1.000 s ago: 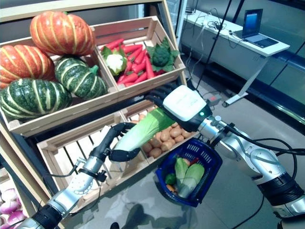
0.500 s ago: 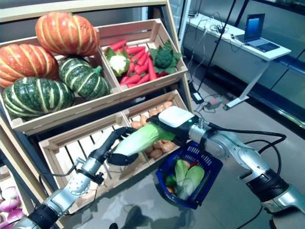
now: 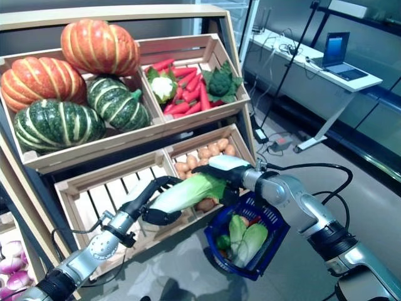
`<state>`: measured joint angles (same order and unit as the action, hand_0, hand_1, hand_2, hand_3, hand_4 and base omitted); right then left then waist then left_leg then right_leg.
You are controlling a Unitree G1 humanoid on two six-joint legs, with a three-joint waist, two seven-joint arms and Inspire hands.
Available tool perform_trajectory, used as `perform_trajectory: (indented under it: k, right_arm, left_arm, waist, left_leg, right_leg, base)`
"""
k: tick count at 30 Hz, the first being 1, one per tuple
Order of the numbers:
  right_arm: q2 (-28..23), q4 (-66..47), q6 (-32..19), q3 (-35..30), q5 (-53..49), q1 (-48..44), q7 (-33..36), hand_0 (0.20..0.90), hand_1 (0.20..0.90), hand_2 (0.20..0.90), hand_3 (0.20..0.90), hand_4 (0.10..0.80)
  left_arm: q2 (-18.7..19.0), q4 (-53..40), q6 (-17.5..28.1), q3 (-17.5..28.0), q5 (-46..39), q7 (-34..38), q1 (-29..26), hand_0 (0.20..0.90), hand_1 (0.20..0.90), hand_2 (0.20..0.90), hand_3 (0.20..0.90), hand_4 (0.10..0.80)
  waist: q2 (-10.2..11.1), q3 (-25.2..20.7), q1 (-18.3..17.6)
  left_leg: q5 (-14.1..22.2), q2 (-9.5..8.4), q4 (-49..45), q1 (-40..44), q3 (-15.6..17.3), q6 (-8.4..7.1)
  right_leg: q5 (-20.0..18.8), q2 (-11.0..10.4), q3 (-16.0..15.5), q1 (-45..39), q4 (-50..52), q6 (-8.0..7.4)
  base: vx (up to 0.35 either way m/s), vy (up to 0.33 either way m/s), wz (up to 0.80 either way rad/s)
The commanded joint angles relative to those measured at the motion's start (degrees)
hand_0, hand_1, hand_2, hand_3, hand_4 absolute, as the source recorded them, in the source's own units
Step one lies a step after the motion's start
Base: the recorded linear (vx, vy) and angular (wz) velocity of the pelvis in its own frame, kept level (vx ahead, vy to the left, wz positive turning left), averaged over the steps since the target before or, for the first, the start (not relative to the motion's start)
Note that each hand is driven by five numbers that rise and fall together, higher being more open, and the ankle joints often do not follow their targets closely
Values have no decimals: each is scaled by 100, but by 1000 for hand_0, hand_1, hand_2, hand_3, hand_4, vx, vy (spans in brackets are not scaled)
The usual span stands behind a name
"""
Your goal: Put vegetables into the basket
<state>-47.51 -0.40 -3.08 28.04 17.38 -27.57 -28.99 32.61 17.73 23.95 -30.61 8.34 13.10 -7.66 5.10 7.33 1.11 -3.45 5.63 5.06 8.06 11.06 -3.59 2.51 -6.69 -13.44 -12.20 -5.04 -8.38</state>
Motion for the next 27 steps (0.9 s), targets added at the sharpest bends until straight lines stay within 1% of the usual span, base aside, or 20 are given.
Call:
perform_trajectory:
  k: [1,2,3,4,5,6,17,27]
  right_arm:
    - [629,-192,-280,555,-640,-662,39,900,900,900,900,800]
    - [649,-181,-286,557,-637,-670,48,900,900,900,900,800]
    - [684,-162,-311,554,-616,-684,64,858,858,858,858,772]
    - [716,-157,-326,553,-568,-687,112,488,488,488,488,525]
    - [737,-160,-334,546,-523,-681,147,420,420,420,420,480]
    - [755,-159,-353,530,-489,-682,175,300,300,300,300,400]
    - [796,-262,-325,386,-287,-610,300,300,300,300,300,400]
    - [719,-204,-329,223,-122,-440,341,300,300,300,300,400]
  left_arm:
    - [-641,-581,988,73,-275,390,-1281,300,300,300,300,400]
    - [-644,-566,997,65,-271,399,-1279,300,300,300,300,400]
    - [-654,-548,1009,60,-265,404,-1272,300,300,300,300,400]
    - [-664,-543,1009,57,-266,400,-1263,300,300,300,300,400]
    - [-670,-541,1009,54,-266,398,-1258,300,300,300,300,400]
    - [-676,-541,1008,55,-269,392,-1252,300,300,300,300,400]
    - [-666,-553,1004,55,-289,396,-1153,300,300,300,300,400]
    - [-664,-466,947,165,-302,395,-1028,300,300,300,300,400]
  waist:
    - [89,-276,46]
    - [87,-276,48]
    - [83,-280,53]
    - [79,-288,58]
    - [75,-292,61]
    - [72,-293,63]
    - [52,-304,59]
    - [46,-324,21]
  left_leg:
    - [700,-39,-6,210,-17,-10]
    - [701,-40,-6,212,-19,-9]
    - [705,-40,-6,217,-20,-8]
    - [711,-41,-6,219,-22,-7]
    - [715,-42,-6,221,-26,-6]
    - [718,-43,-6,224,-30,-5]
    - [747,-44,-6,270,-2,7]
    - [768,-41,-6,299,52,13]
  right_leg:
    - [-275,-66,-130,220,4,111]
    - [-273,-65,-129,216,4,111]
    - [-269,-67,-130,211,4,111]
    - [-264,-71,-135,208,4,110]
    - [-260,-72,-138,205,4,110]
    - [-257,-72,-139,201,4,111]
    - [-241,-79,-131,169,4,107]
    - [-242,-63,-86,180,4,106]
  base:
    - [0,0,0]
    - [0,0,0]
    - [0,0,0]
    - [0,0,0]
    - [0,0,0]
    - [0,0,0]
    - [0,0,0]
    - [0,0,0]
